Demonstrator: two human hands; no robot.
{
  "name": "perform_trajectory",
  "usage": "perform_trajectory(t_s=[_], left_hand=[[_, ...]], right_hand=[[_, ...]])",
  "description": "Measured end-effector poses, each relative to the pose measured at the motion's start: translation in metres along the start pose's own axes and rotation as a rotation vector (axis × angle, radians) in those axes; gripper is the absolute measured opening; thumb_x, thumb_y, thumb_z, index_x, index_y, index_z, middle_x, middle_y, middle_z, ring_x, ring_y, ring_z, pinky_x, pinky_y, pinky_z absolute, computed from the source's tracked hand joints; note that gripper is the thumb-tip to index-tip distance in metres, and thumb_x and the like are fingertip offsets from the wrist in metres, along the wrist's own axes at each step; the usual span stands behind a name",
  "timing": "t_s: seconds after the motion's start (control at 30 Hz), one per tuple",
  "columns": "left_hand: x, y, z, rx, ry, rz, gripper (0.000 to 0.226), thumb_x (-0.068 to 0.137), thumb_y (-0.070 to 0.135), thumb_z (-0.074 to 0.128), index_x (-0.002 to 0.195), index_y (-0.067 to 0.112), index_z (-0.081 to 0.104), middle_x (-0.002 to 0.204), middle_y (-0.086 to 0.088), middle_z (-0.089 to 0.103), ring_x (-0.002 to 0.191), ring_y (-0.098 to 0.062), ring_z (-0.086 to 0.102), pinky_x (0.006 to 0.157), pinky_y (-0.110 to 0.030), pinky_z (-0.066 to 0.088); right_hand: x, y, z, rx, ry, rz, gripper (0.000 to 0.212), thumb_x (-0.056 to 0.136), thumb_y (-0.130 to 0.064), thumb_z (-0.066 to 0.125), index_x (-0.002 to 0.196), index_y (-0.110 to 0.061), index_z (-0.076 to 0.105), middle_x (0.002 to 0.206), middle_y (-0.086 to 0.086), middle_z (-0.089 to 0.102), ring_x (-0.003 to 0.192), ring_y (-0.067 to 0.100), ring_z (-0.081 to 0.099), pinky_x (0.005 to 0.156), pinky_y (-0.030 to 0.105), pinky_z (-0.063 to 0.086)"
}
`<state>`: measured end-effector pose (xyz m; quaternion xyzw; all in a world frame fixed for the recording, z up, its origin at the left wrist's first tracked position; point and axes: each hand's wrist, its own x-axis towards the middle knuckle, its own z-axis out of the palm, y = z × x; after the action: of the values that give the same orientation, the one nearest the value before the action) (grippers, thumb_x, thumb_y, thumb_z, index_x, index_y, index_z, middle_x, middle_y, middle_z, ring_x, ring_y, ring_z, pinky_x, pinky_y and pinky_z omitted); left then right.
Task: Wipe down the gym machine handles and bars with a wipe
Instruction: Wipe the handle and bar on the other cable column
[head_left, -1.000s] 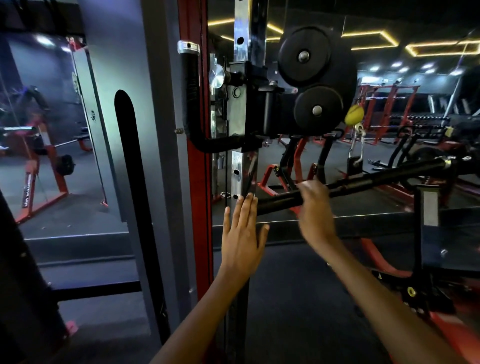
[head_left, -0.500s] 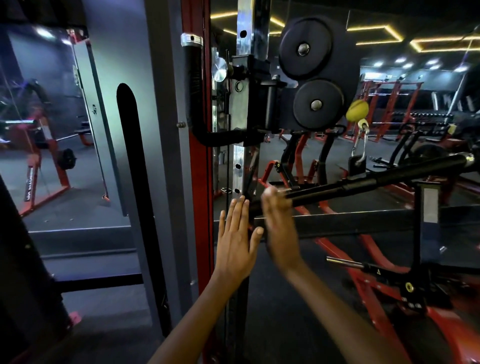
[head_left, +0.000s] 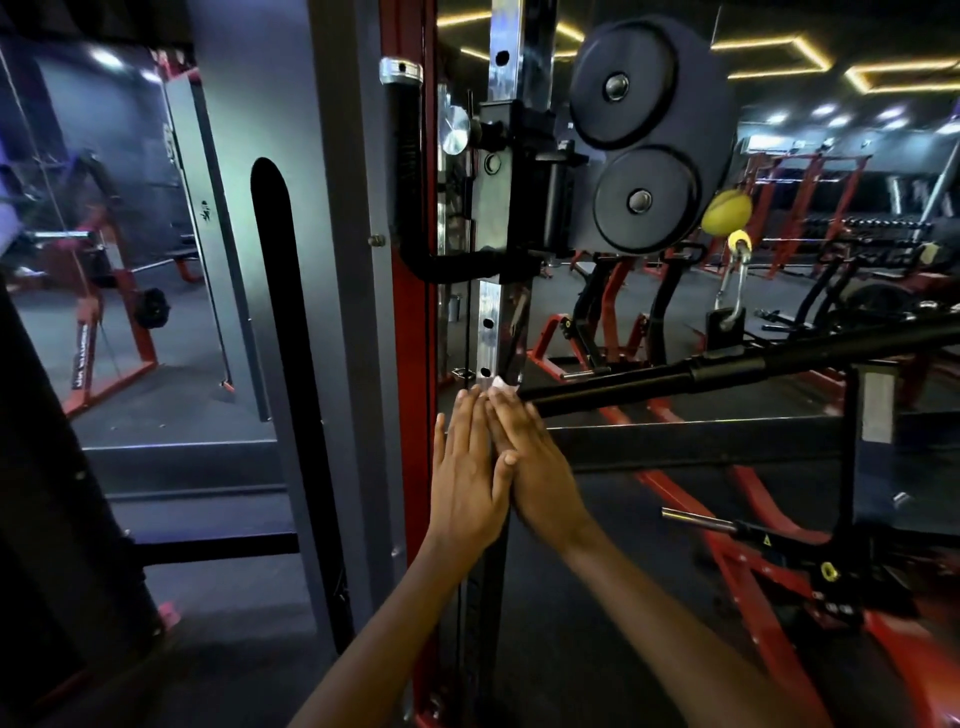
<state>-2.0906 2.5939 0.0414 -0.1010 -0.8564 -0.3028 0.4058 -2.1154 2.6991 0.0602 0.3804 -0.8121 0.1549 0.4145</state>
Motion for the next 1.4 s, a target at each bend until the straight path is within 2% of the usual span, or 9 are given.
perform_trajectory(t_s=[0.3,0.5,0.73,0.9,1.03,1.13,1.2,1.3,1.4], left_hand=[[0.014,0.015,-0.011,0.195,0.036,-0.068,0.081,0.097,0.064,0.002,0.147,0.008,0.036,0.158,-0.008,0.025,0.150,-0.014,0.003,0.120,-0.035,-0.012],[0.077,0.059,0.009,0.311,-0.116,0.124,0.086,0.097,0.059,-0.007,0.137,0.008,0.050,0.141,-0.011,0.051,0.140,-0.026,0.036,0.119,-0.044,0.010],[0.080,0.038,0.005,0.333,-0.192,0.171,0.087,0.091,0.064,-0.012,0.148,0.020,0.038,0.149,-0.001,0.043,0.143,-0.019,0.028,0.117,-0.033,-0.004],[0.066,0.028,0.003,0.320,-0.219,0.154,0.074,0.097,0.061,0.001,0.147,0.021,0.038,0.148,-0.001,0.045,0.142,-0.018,0.032,0.119,-0.036,0.007],[0.061,0.006,-0.011,0.290,-0.235,0.154,0.074,0.096,0.060,0.008,0.149,0.015,0.034,0.151,-0.004,0.040,0.143,-0.018,0.030,0.119,-0.031,0.014],[0.054,0.002,-0.014,0.305,-0.236,0.184,0.072,0.097,0.059,0.008,0.152,0.017,0.026,0.157,-0.002,0.031,0.147,-0.015,0.019,0.121,-0.029,0.004],[0.049,0.004,-0.014,0.316,-0.214,0.177,0.070,0.097,0.059,0.009,0.152,0.018,0.025,0.158,-0.002,0.028,0.148,-0.016,0.014,0.121,-0.031,0.000],[0.043,0.008,-0.016,0.335,-0.168,0.174,0.067,0.099,0.057,0.012,0.151,0.018,0.029,0.157,-0.003,0.030,0.148,-0.018,0.014,0.120,-0.032,-0.002],[0.039,0.012,-0.018,0.337,-0.134,0.160,0.064,0.100,0.056,0.016,0.150,0.019,0.033,0.156,-0.004,0.031,0.148,-0.020,0.016,0.120,-0.032,-0.005]], right_hand=[[-0.023,0.105,-0.067,-0.138,0.311,0.561,0.069,0.078,0.014,0.043,0.143,-0.006,0.034,0.150,0.011,0.031,0.143,0.030,0.016,0.116,0.047,0.021],[0.002,0.078,-0.048,-0.085,0.111,0.161,0.047,0.086,0.009,0.048,0.132,0.001,0.047,0.140,0.018,0.044,0.135,0.029,0.033,0.111,0.043,0.030],[-0.017,0.121,-0.075,-0.140,0.204,0.474,0.071,0.078,0.023,0.043,0.143,-0.005,0.030,0.152,0.009,0.027,0.144,0.025,0.014,0.117,0.032,0.022],[-0.015,0.097,-0.051,-0.077,0.123,0.183,0.077,0.071,0.028,0.045,0.141,-0.002,0.034,0.149,0.015,0.032,0.140,0.026,0.025,0.117,0.029,0.018],[-0.046,0.112,-0.069,0.184,0.534,0.682,0.064,0.077,0.022,0.041,0.137,-0.001,0.044,0.144,0.013,0.042,0.133,0.022,0.041,0.108,0.033,0.038],[-0.057,0.116,-0.065,0.857,0.940,1.336,0.037,0.085,0.010,0.043,0.118,0.004,0.060,0.123,0.024,0.058,0.110,0.028,0.058,0.095,0.038,0.049],[-0.043,0.112,-0.075,1.275,0.878,1.548,0.023,0.089,0.005,0.047,0.106,0.003,0.063,0.121,0.016,0.060,0.103,0.022,0.060,0.082,0.024,0.054],[0.000,0.100,-0.094,1.566,0.798,1.456,0.020,0.092,0.007,0.041,0.089,-0.003,0.057,0.115,0.013,0.057,0.102,0.019,0.056,0.104,0.028,0.042],[0.032,0.067,-0.082,1.609,0.702,1.532,0.027,0.093,0.008,0.038,0.109,-0.004,0.056,0.122,0.017,0.056,0.101,0.022,0.058,0.097,0.028,0.046]])
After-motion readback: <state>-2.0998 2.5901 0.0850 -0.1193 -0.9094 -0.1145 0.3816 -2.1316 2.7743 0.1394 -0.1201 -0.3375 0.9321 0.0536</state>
